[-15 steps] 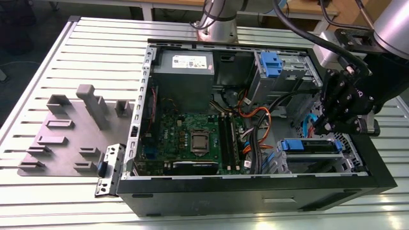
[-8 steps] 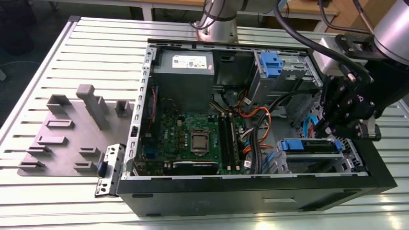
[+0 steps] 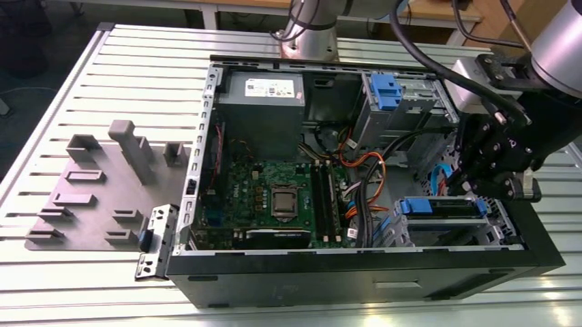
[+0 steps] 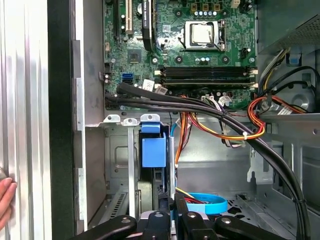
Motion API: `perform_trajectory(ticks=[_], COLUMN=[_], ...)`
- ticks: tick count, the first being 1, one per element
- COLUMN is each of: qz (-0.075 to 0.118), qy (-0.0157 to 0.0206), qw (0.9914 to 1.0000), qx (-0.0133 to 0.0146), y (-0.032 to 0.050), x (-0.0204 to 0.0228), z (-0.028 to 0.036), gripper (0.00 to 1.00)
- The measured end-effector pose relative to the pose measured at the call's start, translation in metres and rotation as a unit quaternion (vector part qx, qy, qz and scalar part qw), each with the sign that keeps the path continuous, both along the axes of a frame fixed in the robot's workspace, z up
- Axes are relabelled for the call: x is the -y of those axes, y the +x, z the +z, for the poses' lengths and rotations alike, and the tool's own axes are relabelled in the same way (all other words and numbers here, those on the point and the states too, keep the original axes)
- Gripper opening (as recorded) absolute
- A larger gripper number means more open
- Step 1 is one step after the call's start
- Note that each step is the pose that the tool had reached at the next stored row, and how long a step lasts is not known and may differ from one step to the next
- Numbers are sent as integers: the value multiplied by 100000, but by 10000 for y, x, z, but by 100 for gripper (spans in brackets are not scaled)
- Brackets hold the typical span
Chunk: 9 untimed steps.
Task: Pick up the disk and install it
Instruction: 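Insert the first disk wire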
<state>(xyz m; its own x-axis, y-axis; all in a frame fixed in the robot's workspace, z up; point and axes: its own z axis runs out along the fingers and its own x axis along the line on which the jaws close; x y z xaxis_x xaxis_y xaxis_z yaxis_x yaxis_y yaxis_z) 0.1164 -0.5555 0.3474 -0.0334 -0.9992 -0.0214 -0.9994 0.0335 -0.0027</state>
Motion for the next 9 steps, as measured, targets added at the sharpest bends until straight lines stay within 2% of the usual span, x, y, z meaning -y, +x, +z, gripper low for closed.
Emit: perform_trajectory(ticks=[9], qz=[1051], qy=[758], qw=[99990], qx=[489], y=[-25], x=[46], z=[-33], gripper=[16])
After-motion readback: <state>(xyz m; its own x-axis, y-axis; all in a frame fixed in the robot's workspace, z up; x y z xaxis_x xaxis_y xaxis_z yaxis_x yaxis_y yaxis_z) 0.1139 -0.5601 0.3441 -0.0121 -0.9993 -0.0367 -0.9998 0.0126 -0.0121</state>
